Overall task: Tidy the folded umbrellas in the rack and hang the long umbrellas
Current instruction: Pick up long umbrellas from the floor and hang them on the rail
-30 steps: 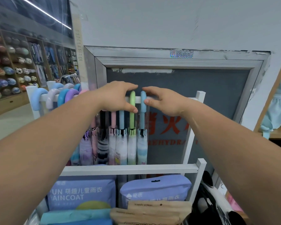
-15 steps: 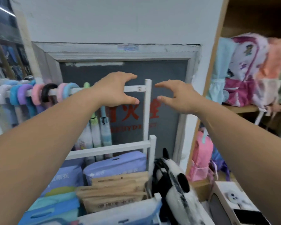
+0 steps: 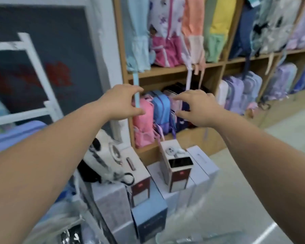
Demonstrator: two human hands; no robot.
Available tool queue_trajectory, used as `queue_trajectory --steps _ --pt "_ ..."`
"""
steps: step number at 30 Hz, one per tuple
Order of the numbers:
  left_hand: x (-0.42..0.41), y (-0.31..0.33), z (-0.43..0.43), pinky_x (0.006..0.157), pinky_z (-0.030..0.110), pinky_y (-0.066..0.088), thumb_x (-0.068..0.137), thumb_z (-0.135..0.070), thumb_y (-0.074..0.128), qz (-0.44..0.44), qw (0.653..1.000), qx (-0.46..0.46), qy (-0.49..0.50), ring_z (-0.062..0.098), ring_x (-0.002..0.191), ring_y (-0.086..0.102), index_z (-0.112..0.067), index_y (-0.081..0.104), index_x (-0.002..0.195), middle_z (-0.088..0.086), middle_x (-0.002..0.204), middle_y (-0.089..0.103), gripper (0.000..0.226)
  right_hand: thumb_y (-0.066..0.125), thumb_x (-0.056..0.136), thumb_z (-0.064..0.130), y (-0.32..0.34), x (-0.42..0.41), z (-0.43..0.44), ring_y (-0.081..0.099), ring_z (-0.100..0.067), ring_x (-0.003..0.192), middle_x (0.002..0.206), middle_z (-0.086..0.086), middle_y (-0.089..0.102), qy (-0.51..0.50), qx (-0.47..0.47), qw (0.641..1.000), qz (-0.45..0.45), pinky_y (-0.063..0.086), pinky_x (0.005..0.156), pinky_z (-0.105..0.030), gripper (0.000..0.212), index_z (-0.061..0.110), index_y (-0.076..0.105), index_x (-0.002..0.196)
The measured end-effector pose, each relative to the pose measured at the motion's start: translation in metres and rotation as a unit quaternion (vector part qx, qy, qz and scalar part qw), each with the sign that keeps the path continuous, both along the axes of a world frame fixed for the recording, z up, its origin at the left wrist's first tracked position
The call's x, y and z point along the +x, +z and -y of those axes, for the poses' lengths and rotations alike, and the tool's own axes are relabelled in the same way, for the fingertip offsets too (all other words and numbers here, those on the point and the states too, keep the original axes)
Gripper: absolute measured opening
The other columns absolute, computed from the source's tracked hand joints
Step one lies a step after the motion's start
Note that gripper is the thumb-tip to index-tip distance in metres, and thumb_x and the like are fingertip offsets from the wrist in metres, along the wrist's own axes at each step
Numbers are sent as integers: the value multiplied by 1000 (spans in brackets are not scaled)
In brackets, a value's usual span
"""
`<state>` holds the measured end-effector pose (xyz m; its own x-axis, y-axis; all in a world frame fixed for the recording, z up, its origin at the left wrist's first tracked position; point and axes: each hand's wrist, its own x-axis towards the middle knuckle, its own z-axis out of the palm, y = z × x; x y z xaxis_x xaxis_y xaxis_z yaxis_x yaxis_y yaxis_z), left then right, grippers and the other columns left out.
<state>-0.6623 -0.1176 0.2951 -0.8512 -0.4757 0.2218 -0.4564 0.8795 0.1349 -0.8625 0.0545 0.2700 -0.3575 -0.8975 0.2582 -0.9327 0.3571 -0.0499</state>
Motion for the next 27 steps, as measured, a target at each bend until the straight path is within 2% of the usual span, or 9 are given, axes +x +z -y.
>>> queue_trajectory --steps 2,7,10,13,17,21,27 --pt "-30 -32 -30 111 43 42 84 -46 76 7 1000 21 -8 31 136 48 -22 51 146 7 149 53 71 59 88 57 -24 -22 -38 44 -30 133 144 2 49 -25 15 999 20 38 104 -52 57 39 48 141" --pt "-94 -126 -85 101 44 48 78 -54 75 59 993 93 -51 31 126 56 -22 56 140 7 136 62 73 56 89 59 -100 -69 -115 40 -28 134 147 6 44 -108 73 989 73 32 106 -50 56 44 43 142" --pt "-129 -180 -108 103 39 46 81 -48 78 100 983 127 -82 30 127 54 -21 55 141 7 139 60 69 54 90 59 -155 -90 -146 41 -28 134 148 6 44 -150 122 975 110 31 108 -48 56 42 42 143" --pt "-162 -233 -125 102 41 49 81 -50 76 138 971 162 -109 29 127 55 -23 54 141 5 141 58 68 54 90 58 -212 -105 -167 41 -26 134 149 7 43 -182 163 958 151 31 108 -46 57 41 42 143" --pt "-200 -315 -144 107 40 45 87 -49 72 203 944 227 -129 27 134 49 -22 47 148 5 150 49 71 54 90 59 -292 -124 -191 41 -27 134 149 7 44 -228 215 926 210 31 109 -46 57 41 43 143" --pt "-220 -405 -160 110 34 39 89 -50 71 262 916 282 -114 25 141 42 -25 45 149 3 155 43 70 54 91 58 -379 -134 -218 41 -25 136 151 7 43 -270 243 891 273 30 109 -44 56 41 44 143" --pt "-235 -549 -192 105 36 46 88 -47 72 354 876 323 -61 24 130 52 -25 47 146 4 147 50 67 51 93 56 -528 -139 -260 41 -21 136 149 9 44 -270 276 853 351 32 108 -39 52 40 46 142"
